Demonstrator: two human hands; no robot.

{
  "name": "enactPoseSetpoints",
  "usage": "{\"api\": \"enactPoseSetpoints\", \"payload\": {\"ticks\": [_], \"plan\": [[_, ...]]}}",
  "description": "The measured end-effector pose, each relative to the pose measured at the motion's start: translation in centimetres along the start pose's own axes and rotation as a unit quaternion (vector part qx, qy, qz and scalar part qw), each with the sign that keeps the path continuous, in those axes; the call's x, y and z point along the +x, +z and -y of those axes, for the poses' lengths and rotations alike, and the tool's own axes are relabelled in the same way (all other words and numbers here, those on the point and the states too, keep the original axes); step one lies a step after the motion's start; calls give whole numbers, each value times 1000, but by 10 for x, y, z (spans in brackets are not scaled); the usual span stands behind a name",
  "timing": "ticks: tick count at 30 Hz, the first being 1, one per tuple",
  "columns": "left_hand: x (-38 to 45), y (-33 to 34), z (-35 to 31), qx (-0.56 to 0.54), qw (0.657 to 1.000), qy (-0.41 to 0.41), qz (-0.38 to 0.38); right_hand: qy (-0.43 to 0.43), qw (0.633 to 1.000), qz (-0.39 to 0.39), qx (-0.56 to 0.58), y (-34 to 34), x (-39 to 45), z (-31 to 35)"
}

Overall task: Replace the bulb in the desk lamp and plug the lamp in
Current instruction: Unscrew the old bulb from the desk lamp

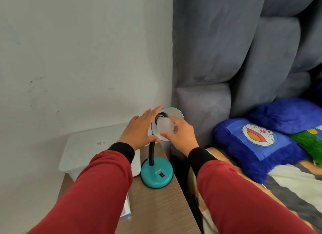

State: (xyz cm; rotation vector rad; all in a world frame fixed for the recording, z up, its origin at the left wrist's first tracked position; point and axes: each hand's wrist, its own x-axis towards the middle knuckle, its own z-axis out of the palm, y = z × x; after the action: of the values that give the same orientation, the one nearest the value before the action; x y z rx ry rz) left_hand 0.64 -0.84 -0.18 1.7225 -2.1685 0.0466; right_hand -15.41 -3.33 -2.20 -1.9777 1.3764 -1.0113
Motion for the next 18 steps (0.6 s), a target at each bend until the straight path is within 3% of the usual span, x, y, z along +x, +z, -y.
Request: {"api": "enactPoseSetpoints", "payload": {"ticks": [3, 8, 14, 18], "plan": [[-1, 0, -1, 6, 1000, 3, -1, 6, 1000, 15, 4, 0, -1, -2], [0, -1, -4, 6, 1000, 2, 6, 88, 993, 12, 74, 3, 0, 0], [2, -4, -1, 13, 1000, 23, 1, 40, 999, 26, 6, 1, 4, 4], [7, -2, -2, -42, 998, 46, 23, -34, 994, 44, -96, -2, 6, 5]]}}
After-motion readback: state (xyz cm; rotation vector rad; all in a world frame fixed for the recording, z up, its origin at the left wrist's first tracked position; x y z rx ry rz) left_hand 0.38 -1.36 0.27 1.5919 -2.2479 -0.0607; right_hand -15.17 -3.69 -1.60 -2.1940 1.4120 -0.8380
